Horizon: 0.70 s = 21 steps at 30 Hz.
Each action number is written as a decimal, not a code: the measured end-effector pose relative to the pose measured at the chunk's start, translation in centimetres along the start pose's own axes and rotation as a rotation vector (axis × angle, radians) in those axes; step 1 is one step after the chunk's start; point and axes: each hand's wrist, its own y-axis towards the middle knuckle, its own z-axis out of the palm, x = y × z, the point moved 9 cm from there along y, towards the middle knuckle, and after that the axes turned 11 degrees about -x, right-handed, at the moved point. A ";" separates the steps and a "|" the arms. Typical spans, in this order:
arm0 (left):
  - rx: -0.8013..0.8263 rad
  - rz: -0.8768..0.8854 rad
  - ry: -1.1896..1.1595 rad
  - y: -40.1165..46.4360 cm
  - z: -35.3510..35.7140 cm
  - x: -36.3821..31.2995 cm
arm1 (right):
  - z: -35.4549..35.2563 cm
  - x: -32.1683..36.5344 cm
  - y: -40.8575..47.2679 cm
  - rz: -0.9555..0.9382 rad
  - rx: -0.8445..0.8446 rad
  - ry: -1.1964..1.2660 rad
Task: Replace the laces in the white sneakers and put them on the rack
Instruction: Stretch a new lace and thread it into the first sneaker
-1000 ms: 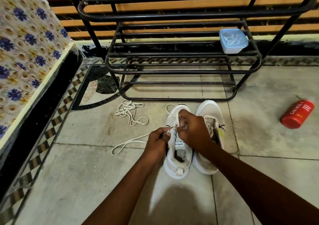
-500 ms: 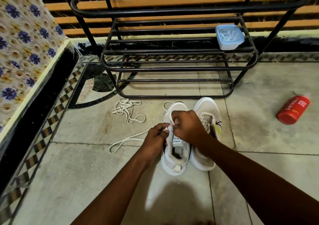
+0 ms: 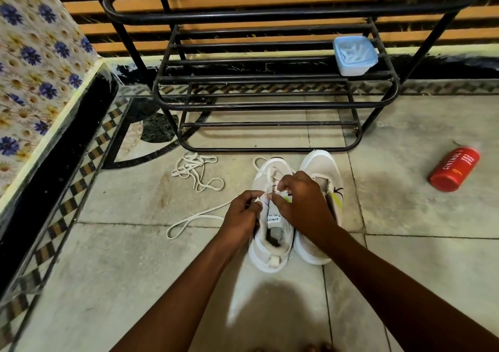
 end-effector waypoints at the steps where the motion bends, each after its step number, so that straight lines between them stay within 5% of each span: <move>1: -0.008 0.006 0.014 0.0 -0.1 -0.1 | -0.3 0.2 -0.4 -0.027 -0.014 -0.004; 12: -0.083 -0.039 -0.008 0.0 -0.1 -0.2 | -0.8 -0.7 -0.4 -0.111 0.091 0.066; 21: -0.215 -0.013 0.192 0.9 -0.4 -2.2 | 1.2 0.5 0.8 -0.154 0.130 -0.068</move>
